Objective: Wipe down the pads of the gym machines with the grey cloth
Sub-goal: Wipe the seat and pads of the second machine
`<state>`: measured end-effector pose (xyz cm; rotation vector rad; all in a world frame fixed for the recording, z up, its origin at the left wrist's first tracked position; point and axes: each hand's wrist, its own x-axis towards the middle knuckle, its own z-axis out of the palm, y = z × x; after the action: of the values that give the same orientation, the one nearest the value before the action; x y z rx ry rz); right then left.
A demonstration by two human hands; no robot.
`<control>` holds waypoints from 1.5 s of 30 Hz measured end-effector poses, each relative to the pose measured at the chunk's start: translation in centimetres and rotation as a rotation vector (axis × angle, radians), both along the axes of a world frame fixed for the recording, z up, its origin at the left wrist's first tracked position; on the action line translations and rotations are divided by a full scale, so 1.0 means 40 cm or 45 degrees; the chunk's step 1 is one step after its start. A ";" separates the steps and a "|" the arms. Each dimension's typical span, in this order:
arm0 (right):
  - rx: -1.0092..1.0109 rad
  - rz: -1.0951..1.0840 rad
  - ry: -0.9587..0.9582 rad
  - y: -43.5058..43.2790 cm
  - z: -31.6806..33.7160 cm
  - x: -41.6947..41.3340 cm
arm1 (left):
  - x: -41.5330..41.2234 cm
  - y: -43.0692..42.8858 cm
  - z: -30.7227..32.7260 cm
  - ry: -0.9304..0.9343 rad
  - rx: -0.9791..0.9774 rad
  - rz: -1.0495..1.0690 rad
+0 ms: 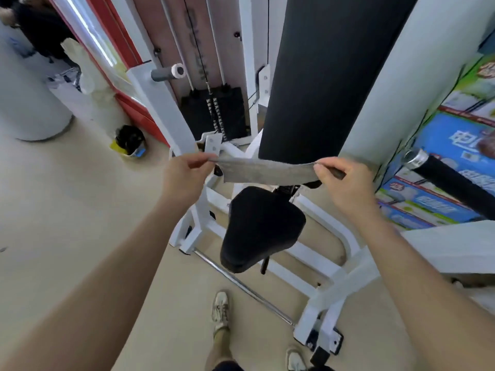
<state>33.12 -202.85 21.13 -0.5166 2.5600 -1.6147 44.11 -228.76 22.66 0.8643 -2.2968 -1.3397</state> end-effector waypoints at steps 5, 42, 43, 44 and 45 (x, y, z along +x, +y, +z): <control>0.385 0.004 -0.259 -0.093 -0.271 0.063 | -0.019 -0.174 -0.256 -0.400 -0.211 -0.329; 1.116 -0.094 -0.440 -0.469 -0.923 -0.066 | -0.400 -0.117 -0.980 -0.821 -0.964 -1.288; 1.120 -0.067 -0.437 -0.456 -0.903 -0.016 | -0.357 -0.107 -0.963 -0.831 -0.974 -1.340; 1.130 -0.042 -0.446 -0.442 -0.887 0.023 | -0.324 -0.099 -0.948 -0.845 -0.970 -1.395; 1.141 -0.025 -0.456 -0.428 -0.880 0.045 | -0.303 -0.092 -0.941 -0.860 -0.969 -1.441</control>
<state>34.93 -219.96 -14.06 -0.0963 2.6240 -0.3708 31.99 -232.44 -14.99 -0.4151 -3.6380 -0.2194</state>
